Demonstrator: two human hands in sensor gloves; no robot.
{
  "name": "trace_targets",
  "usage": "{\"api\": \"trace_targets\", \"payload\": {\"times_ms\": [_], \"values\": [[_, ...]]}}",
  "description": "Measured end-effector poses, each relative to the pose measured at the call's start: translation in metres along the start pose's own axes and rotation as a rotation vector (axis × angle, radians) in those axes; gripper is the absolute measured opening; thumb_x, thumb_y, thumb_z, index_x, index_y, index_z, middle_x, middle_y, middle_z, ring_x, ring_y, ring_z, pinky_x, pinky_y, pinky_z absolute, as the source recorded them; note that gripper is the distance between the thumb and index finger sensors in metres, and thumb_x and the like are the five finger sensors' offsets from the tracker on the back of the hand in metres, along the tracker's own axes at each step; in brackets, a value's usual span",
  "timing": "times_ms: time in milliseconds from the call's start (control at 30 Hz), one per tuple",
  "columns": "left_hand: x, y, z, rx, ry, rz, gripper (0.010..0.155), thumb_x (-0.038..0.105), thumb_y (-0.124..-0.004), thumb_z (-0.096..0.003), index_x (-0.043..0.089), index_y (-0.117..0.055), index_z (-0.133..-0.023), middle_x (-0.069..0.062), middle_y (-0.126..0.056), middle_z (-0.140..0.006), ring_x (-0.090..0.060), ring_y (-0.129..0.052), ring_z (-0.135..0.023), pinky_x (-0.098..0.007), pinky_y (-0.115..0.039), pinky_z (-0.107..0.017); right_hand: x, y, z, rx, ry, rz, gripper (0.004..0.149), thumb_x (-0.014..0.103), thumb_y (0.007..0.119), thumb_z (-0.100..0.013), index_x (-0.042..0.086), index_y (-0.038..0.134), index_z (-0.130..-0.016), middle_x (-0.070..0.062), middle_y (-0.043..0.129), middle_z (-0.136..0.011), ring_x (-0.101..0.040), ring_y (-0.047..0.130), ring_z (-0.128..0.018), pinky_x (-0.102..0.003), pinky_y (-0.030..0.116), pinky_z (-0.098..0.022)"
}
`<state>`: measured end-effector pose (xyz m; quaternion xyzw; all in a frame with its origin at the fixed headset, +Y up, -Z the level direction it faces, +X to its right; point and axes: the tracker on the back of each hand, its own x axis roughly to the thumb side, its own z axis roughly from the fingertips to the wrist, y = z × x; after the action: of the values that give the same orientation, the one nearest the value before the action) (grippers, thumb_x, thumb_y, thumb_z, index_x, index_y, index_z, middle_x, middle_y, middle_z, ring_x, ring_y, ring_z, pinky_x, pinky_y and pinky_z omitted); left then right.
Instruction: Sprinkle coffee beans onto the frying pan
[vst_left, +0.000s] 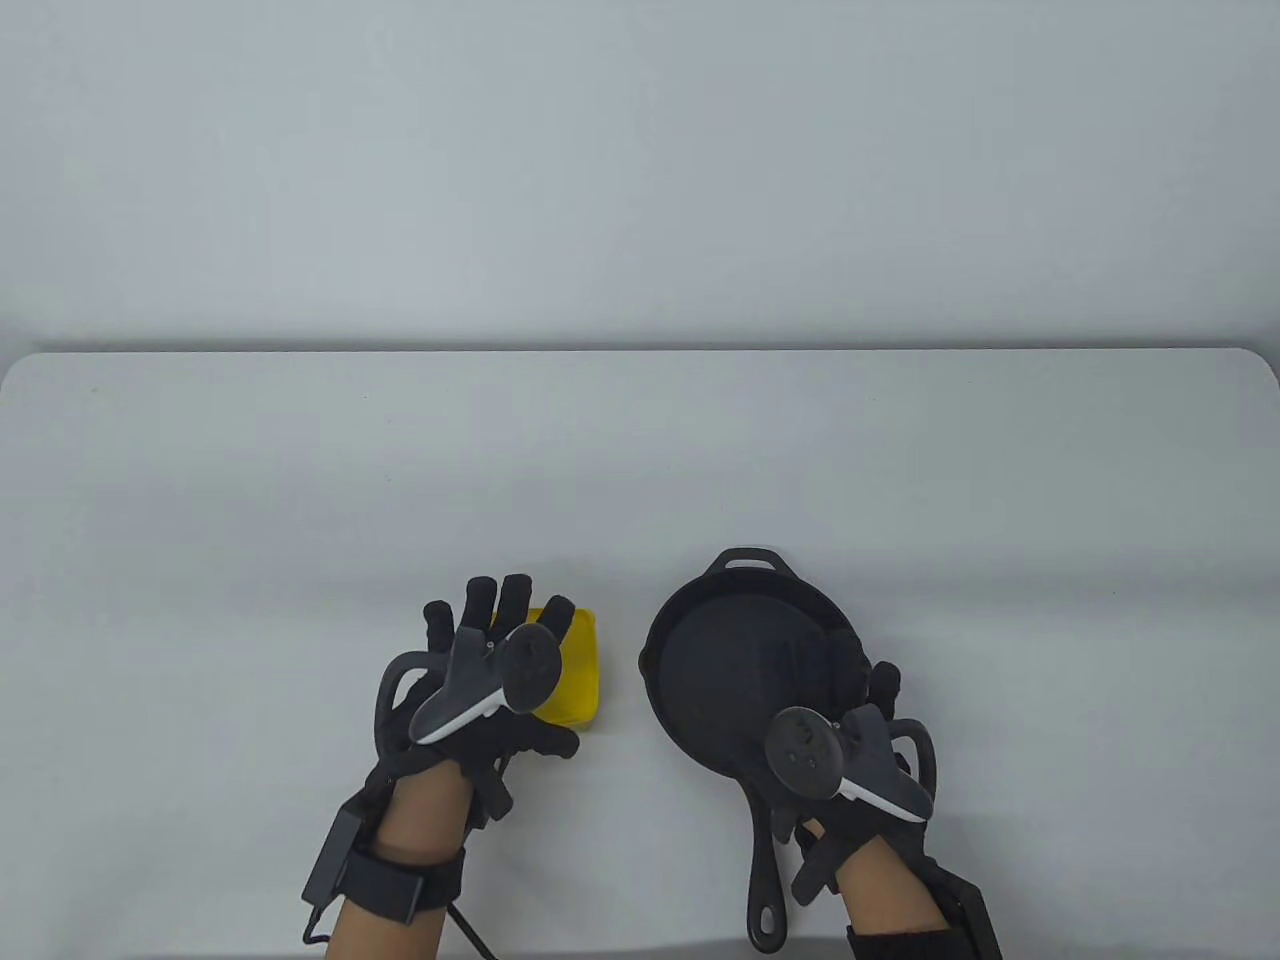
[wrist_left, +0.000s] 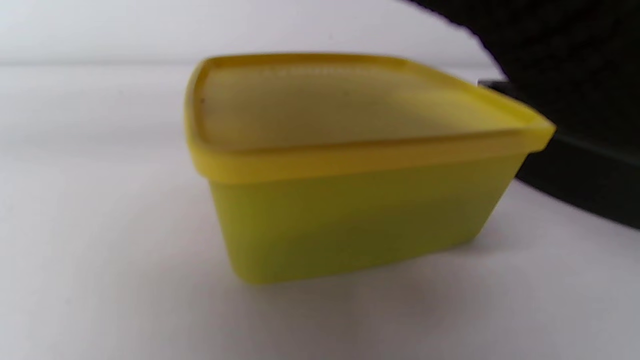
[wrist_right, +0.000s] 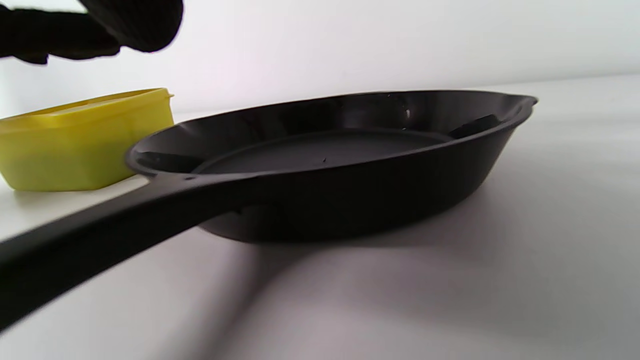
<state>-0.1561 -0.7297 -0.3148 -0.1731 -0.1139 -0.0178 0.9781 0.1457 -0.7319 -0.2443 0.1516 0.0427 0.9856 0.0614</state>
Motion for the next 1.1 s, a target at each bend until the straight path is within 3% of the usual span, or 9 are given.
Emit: {"api": "trace_targets", "payload": {"times_ms": [200,333,467,567,633,733,933,1000,1100], "values": [[0.012,-0.013,-0.037,-0.193,-0.074,-0.065,0.128,0.079,-0.089,-0.0015,0.057,0.002,-0.088,-0.01,-0.008,-0.116,-0.048,-0.018,-0.115,-0.081,-0.036,-0.073,-0.004,0.007,-0.005,0.047,0.02,-0.039,0.091,0.057,0.06,-0.059,0.002,0.005,-0.108,-0.03,-0.005,-0.104,-0.057,-0.005,-0.09,-0.07,-0.001,-0.045],[0.015,-0.018,-0.042,-0.174,-0.09,-0.061,0.117,0.078,-0.088,-0.0178,0.054,-0.004,-0.096,-0.017,-0.008,-0.115,-0.051,-0.027,-0.111,-0.081,-0.032,-0.073,-0.003,0.01,-0.007,0.069,0.011,-0.036,0.091,0.057,0.059,-0.06,0.003,0.004,-0.108,-0.029,-0.006,-0.105,-0.057,-0.007,-0.09,-0.07,-0.003,-0.045],[0.012,-0.021,-0.04,-0.121,-0.112,-0.001,0.116,0.078,-0.089,-0.0184,0.056,-0.009,-0.099,-0.02,-0.015,-0.117,-0.049,-0.038,-0.108,-0.077,-0.03,-0.078,-0.003,0.009,-0.007,0.046,0.012,-0.036,0.091,0.057,0.059,-0.06,0.005,0.003,-0.109,-0.028,-0.006,-0.106,-0.057,-0.006,-0.092,-0.071,-0.001,-0.049],[0.013,-0.021,-0.039,-0.08,-0.116,-0.014,0.116,0.078,-0.088,-0.0171,0.054,-0.012,-0.101,-0.022,-0.021,-0.117,-0.05,-0.044,-0.106,-0.075,-0.034,-0.079,-0.006,0.002,-0.005,-0.021,0.06,-0.016,0.096,0.063,0.061,-0.058,0.01,-0.002,-0.107,-0.03,-0.004,-0.105,-0.062,0.004,-0.094,-0.074,0.03,-0.063],[0.014,-0.02,-0.037,-0.06,-0.109,-0.034,0.116,0.078,-0.089,-0.0168,0.053,-0.012,-0.101,-0.023,-0.021,-0.116,-0.05,-0.045,-0.106,-0.074,-0.035,-0.08,-0.008,0.001,-0.004,-0.044,0.069,-0.043,0.099,0.067,0.063,-0.057,0.013,-0.005,-0.105,-0.03,-0.009,-0.104,-0.067,0.01,-0.094,-0.072,0.044,-0.062],[0.022,-0.001,-0.024,0.024,-0.135,-0.09,0.117,0.079,-0.088,-0.0166,0.053,-0.013,-0.102,-0.024,-0.023,-0.116,-0.05,-0.046,-0.105,-0.073,-0.036,-0.08,-0.009,-0.002,0.001,-0.136,0.062,-0.073,0.102,0.073,0.061,-0.054,0.016,-0.007,-0.104,-0.03,-0.009,-0.103,-0.072,0.039,-0.094,-0.065,0.067,-0.056],[0.065,0.045,0.023,0.164,-0.309,-0.143,0.117,0.08,-0.088,-0.0175,0.051,-0.014,-0.103,-0.024,-0.024,-0.117,-0.05,-0.047,-0.105,-0.073,-0.037,-0.08,-0.003,-0.01,0.011,-0.292,-0.077,-0.322,0.098,0.078,0.044,-0.053,0.014,-0.012,-0.101,-0.034,-0.001,-0.104,-0.062,0.077,-0.081,-0.044,0.087,-0.04],[0.084,0.054,0.039,0.2,-0.369,-0.186,0.117,0.081,-0.087,-0.0171,0.051,-0.014,-0.103,-0.024,-0.025,-0.117,-0.05,-0.048,-0.105,-0.072,-0.038,-0.08,0.0,-0.004,0.01,-0.225,-0.131,-0.581,0.1,0.08,0.041,-0.053,0.012,-0.014,-0.1,-0.035,-0.002,-0.103,-0.058,0.082,-0.079,-0.039,0.089,-0.037],[0.107,0.06,0.059,0.243,-0.44,-0.198,0.116,0.082,-0.087,-0.0168,0.05,-0.017,-0.104,-0.025,-0.028,-0.117,-0.05,-0.05,-0.105,-0.072,-0.04,-0.079,0.007,0.01,0.003,-0.069,-0.273,-1.009,0.102,0.079,0.048,-0.054,0.013,-0.018,-0.097,-0.032,-0.013,-0.099,-0.065,0.066,-0.087,-0.048,0.084,-0.044]]}}
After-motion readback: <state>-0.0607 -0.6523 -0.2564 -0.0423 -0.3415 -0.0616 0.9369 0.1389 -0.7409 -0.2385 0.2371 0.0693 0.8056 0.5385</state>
